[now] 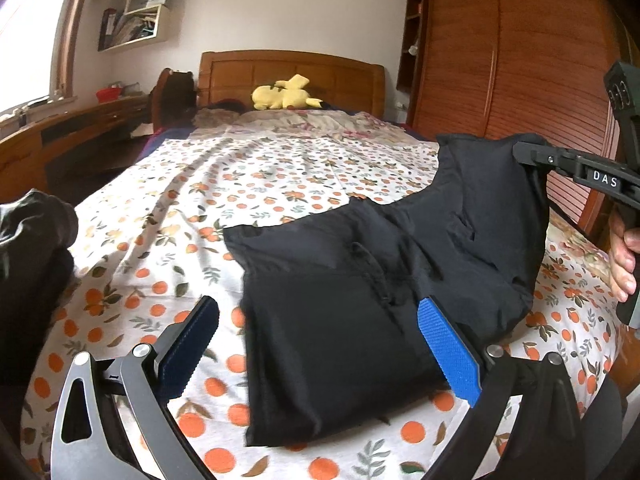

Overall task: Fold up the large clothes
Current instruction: 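Grasp the black coat's side edge with the right tool and lift it, then lay the lifted half over the coat and open the right tool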

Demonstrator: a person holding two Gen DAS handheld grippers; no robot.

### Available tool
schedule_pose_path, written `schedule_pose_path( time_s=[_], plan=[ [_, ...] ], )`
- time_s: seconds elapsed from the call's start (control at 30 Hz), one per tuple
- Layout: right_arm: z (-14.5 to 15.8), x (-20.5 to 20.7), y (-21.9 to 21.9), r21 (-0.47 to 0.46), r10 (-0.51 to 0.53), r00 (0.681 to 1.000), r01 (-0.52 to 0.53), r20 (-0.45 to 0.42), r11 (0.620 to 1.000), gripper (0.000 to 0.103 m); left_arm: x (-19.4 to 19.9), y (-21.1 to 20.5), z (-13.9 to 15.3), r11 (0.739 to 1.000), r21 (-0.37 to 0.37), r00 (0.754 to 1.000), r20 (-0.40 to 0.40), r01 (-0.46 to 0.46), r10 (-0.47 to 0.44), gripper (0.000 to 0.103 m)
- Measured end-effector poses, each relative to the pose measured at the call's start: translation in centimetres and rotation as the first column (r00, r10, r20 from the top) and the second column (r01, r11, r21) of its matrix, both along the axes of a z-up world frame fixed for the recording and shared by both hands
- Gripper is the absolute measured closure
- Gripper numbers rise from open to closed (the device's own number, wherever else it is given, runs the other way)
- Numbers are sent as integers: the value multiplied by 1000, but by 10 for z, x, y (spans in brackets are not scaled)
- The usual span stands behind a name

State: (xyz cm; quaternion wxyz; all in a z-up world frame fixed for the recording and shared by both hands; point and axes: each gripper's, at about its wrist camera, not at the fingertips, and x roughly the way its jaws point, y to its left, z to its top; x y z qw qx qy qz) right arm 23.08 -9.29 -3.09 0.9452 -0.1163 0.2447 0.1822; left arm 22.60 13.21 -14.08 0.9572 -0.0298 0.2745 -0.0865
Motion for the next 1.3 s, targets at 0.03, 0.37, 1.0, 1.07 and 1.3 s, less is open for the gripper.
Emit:
schedule_pose_path(
  time_s=[0.03,0.37,1.0,1.07,1.3],
  plan=[
    [2,0,5,-2,10,1000,-10,2,1000,99,-2,5,1,1000,-2,1000,1,-8,8,3],
    [5,-4,99,9,175,984,-175,-27,985,99,-21,42,4,997,-31,997,8,-75,76,3],
    [18,-14,64,78,172,984,-168,-51,983,70,-25,30,7,996,-48,997,24,-73,75,3],
    [14,-13,49,66,138,989,-134,-59,989,70,-23,23,9,997,-54,998,29,-59,61,3],
    [-42,4,11,-4,44,980,-46,-195,999,76,-18,-6,21,997,-80,997,77,-3,9,3]
  ],
)
